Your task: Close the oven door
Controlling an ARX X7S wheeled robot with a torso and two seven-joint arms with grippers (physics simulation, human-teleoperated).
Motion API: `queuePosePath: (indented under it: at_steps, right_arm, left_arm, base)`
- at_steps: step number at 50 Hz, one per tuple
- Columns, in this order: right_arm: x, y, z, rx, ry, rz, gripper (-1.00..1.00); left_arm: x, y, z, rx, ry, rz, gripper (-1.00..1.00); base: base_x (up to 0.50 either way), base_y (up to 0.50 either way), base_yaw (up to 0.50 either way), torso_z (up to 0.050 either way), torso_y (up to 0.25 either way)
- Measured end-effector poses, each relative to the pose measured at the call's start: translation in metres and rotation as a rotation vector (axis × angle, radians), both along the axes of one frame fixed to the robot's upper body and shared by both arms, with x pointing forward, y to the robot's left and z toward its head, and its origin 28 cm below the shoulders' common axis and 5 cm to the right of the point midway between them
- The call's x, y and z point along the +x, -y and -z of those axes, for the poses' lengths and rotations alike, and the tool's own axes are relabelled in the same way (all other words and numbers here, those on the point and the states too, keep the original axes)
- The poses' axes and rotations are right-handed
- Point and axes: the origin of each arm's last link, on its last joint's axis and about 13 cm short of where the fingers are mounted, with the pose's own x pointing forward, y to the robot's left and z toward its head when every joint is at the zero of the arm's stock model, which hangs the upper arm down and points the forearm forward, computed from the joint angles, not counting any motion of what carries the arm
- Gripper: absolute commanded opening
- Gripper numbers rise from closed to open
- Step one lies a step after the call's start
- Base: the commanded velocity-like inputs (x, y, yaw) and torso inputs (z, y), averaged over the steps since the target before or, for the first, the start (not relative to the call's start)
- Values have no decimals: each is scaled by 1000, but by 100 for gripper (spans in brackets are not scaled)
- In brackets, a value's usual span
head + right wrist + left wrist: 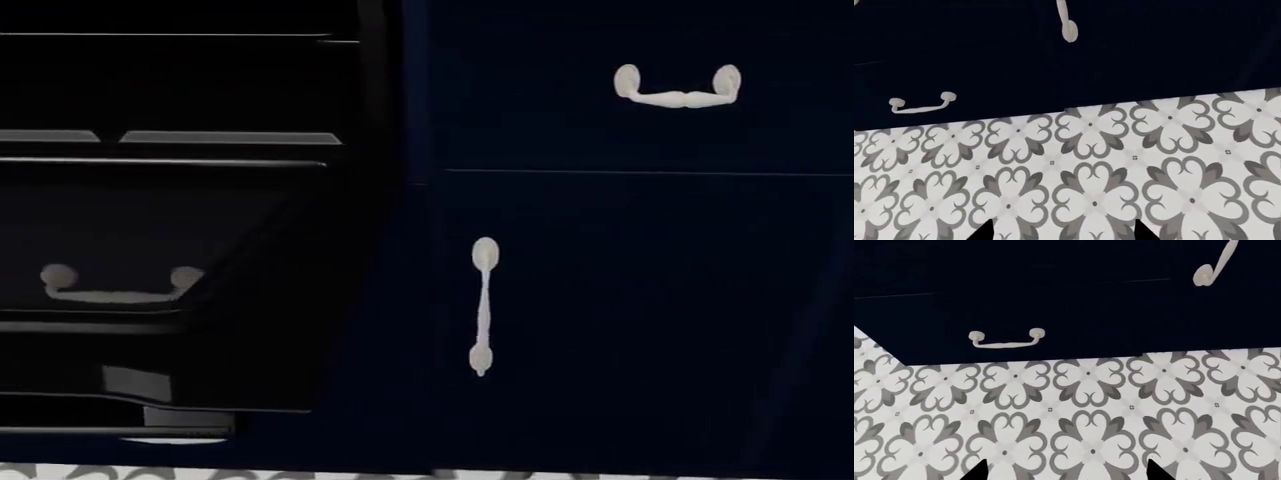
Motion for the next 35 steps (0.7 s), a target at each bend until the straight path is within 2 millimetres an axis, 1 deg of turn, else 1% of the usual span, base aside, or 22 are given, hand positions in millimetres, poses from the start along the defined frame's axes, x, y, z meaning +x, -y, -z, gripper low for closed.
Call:
queuePosePath:
  at_steps: [35]
  right_arm:
    - [0, 0, 0, -1, 5, -4, 100]
  left_arm:
    - [0, 0, 1, -2, 1, 0, 100]
  base:
    - [0, 229, 0, 0, 0]
